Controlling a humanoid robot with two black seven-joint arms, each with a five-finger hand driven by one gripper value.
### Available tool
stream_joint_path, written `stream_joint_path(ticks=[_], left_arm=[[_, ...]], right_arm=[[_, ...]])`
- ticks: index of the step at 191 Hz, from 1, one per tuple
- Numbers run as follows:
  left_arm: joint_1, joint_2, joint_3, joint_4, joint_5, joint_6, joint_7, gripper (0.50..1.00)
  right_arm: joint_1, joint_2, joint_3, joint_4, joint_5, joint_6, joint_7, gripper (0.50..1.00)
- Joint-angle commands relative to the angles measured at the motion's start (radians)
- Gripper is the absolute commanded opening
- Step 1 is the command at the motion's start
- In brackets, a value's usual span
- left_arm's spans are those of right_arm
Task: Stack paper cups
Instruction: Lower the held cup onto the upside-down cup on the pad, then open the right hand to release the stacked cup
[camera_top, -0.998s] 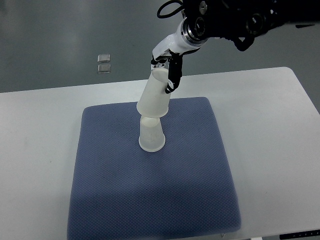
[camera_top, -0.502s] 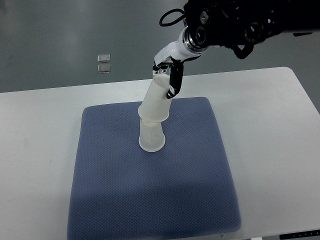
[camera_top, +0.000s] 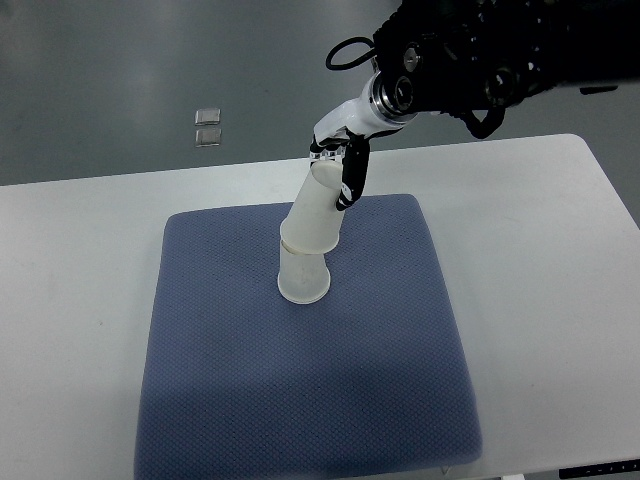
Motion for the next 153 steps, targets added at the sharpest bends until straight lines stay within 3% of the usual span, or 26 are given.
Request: stream_joint_path(ticks=[1, 120, 153], left_arm=[[0.0, 0.0, 0.0, 0.0, -0.001, 0.001, 0.0, 1.0], [0.0, 0.0, -0.001, 0.002, 0.001, 0.001, 0.0, 1.0], [0.0, 0.0, -0.001, 0.002, -0.001, 0.001, 0.0, 1.0]], right_arm=[[-0.005, 0.0, 0.0, -0.001, 0.005, -0.002, 0.0, 0.744], [-0.017, 0.0, 0.04, -0.003, 0.03, -0.012, 0.002, 0.754], [-0.022, 0.0, 0.045, -0.003, 0.031, -0.01, 0.003, 0.782]])
